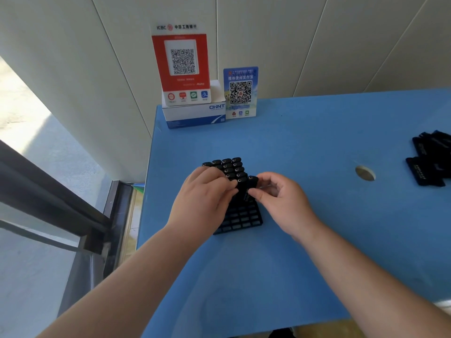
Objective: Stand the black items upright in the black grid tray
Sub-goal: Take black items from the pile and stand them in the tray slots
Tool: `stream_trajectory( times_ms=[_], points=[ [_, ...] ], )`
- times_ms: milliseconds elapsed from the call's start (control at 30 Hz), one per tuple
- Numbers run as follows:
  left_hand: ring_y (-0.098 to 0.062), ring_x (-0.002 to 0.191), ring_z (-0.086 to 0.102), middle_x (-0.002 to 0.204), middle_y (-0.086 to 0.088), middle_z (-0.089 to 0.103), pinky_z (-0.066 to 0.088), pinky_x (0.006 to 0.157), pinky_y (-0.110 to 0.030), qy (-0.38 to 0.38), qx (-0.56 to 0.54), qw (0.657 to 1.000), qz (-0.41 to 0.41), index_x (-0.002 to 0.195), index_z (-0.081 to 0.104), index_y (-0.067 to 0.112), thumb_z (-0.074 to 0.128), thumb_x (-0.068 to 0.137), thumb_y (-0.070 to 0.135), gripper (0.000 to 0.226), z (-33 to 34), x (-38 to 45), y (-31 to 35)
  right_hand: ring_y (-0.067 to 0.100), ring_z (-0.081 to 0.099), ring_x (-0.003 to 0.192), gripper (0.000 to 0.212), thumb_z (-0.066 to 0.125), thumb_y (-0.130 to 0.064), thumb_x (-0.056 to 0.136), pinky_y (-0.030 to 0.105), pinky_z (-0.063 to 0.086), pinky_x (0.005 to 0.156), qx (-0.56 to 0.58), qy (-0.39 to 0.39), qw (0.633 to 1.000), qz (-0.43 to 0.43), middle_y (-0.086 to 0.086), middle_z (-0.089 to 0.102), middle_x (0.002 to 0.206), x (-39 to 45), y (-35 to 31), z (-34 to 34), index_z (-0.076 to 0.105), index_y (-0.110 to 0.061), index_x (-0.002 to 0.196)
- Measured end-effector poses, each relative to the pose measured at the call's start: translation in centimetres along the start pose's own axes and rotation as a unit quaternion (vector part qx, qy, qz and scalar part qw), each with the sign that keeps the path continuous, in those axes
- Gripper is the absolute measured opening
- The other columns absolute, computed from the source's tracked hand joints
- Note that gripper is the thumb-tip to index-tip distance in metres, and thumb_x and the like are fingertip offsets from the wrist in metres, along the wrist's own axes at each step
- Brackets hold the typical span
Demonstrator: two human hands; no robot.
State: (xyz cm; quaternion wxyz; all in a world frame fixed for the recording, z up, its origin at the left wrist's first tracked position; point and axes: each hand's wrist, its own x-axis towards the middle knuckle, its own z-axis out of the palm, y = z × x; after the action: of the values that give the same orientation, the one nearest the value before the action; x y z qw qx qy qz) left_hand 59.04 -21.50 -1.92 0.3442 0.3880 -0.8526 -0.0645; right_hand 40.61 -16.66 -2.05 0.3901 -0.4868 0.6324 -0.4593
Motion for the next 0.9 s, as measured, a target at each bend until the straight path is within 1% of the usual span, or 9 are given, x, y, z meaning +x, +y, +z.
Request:
stream_trajectory(
  times_ms=[100, 300, 367, 433, 500, 600, 700, 767, 900],
  points=[
    [-0.022, 0.084, 0.056, 0.086, 0.003, 0.064, 0.044, 0.082, -0.023, 0.023, -0.014, 1.000, 0.007, 0.090, 0.074, 0.014, 0.059, 0.092, 0.026, 0.020, 0.5, -0.1, -0.3, 0.010, 0.070, 0.082, 0.022, 0.074, -0.007, 0.087, 0.019, 0.053, 0.081, -0.002, -0.005, 1.000, -0.002, -0.014, 0.073, 0.082, -0.2, 0.2, -0.1, 0.069, -0.029, 0.087],
    [-0.019, 0.085, 0.053, 0.087, 0.001, 0.065, 0.037, 0.085, -0.017, 0.037, -0.024, 0.999, 0.028, 0.090, 0.074, 0.011, 0.061, 0.092, 0.021, 0.017, 0.7, -0.5, -0.5, 0.016, 0.072, 0.086, 0.024, 0.075, -0.006, 0.086, 0.028, 0.056, 0.086, 0.001, -0.002, 1.000, -0.005, -0.006, 0.076, 0.088, 0.0, 0.5, 0.0, 0.071, -0.030, 0.086],
    [-0.022, 0.084, 0.055, 0.087, 0.000, 0.065, 0.042, 0.084, -0.021, 0.038, -0.011, 0.999, 0.035, 0.090, 0.074, 0.010, 0.062, 0.092, 0.020, 0.016, 0.5, -0.6, -0.6, 0.016, 0.073, 0.086, 0.024, 0.076, -0.006, 0.086, 0.027, 0.055, 0.086, -0.002, -0.007, 1.000, -0.004, -0.004, 0.076, 0.089, 0.0, 0.4, 0.1, 0.071, -0.030, 0.086],
    [-0.025, 0.082, 0.057, 0.087, -0.001, 0.065, 0.050, 0.079, -0.031, 0.034, 0.013, 0.998, 0.047, 0.090, 0.075, 0.011, 0.065, 0.091, 0.017, 0.012, 0.5, -0.7, -0.6, 0.014, 0.073, 0.085, 0.025, 0.076, -0.006, 0.086, 0.024, 0.055, 0.084, -0.002, -0.013, 1.000, -0.004, -0.005, 0.076, 0.089, 0.0, 0.4, 0.2, 0.072, -0.031, 0.087],
    [-0.027, 0.081, 0.058, 0.087, -0.001, 0.064, 0.053, 0.075, -0.038, 0.020, 0.034, 0.997, 0.062, 0.087, 0.075, 0.012, 0.067, 0.089, 0.016, 0.009, 0.6, -0.7, -0.4, 0.013, 0.073, 0.084, 0.024, 0.076, -0.006, 0.086, 0.021, 0.054, 0.082, -0.003, -0.014, 1.000, -0.007, -0.005, 0.077, 0.089, 0.0, 0.5, 0.1, 0.073, -0.030, 0.088],
    [-0.026, 0.080, 0.056, 0.086, 0.000, 0.063, 0.052, 0.074, -0.039, 0.007, 0.044, 0.997, 0.069, 0.080, 0.073, 0.013, 0.065, 0.091, 0.020, 0.015, 0.5, -0.5, -0.3, 0.010, 0.073, 0.084, 0.027, 0.076, -0.007, 0.086, 0.020, 0.054, 0.083, -0.029, -0.022, 0.999, -0.022, -0.009, 0.077, 0.090, 0.1, 0.4, 0.1, 0.074, -0.034, 0.088],
    [-0.026, 0.080, 0.058, 0.087, 0.000, 0.063, 0.053, 0.074, -0.039, 0.011, 0.043, 0.996, 0.071, 0.083, 0.074, 0.014, 0.067, 0.089, 0.020, 0.011, 0.3, -0.5, -0.4, 0.006, 0.072, 0.085, 0.033, 0.077, -0.008, 0.084, 0.027, 0.055, 0.086, -0.087, -0.035, 0.994, -0.050, -0.012, 0.075, 0.090, 0.4, 0.5, 0.2, 0.072, -0.040, 0.086],
    [-0.027, 0.081, 0.059, 0.089, 0.000, 0.064, 0.054, 0.074, -0.040, 0.011, 0.033, 0.997, 0.069, 0.088, 0.075, 0.014, 0.068, 0.088, 0.019, 0.009, 0.3, -0.7, -0.5, 0.006, 0.071, 0.085, 0.029, 0.077, -0.010, 0.084, 0.031, 0.056, 0.087, -0.112, -0.035, 0.992, -0.053, -0.012, 0.075, 0.090, 0.6, 0.8, 0.3, 0.073, -0.039, 0.087],
    [-0.026, 0.084, 0.060, 0.092, 0.001, 0.065, 0.055, 0.076, -0.040, 0.005, 0.030, 0.998, 0.058, 0.094, 0.077, 0.015, 0.067, 0.089, 0.020, 0.012, 0.3, -1.0, -0.4, 0.006, 0.072, 0.084, 0.020, 0.078, -0.015, 0.084, 0.034, 0.057, 0.087, -0.110, -0.013, 0.993, -0.029, -0.014, 0.076, 0.087, 0.6, 1.1, 0.5, 0.075, -0.034, 0.088]
  ],
)
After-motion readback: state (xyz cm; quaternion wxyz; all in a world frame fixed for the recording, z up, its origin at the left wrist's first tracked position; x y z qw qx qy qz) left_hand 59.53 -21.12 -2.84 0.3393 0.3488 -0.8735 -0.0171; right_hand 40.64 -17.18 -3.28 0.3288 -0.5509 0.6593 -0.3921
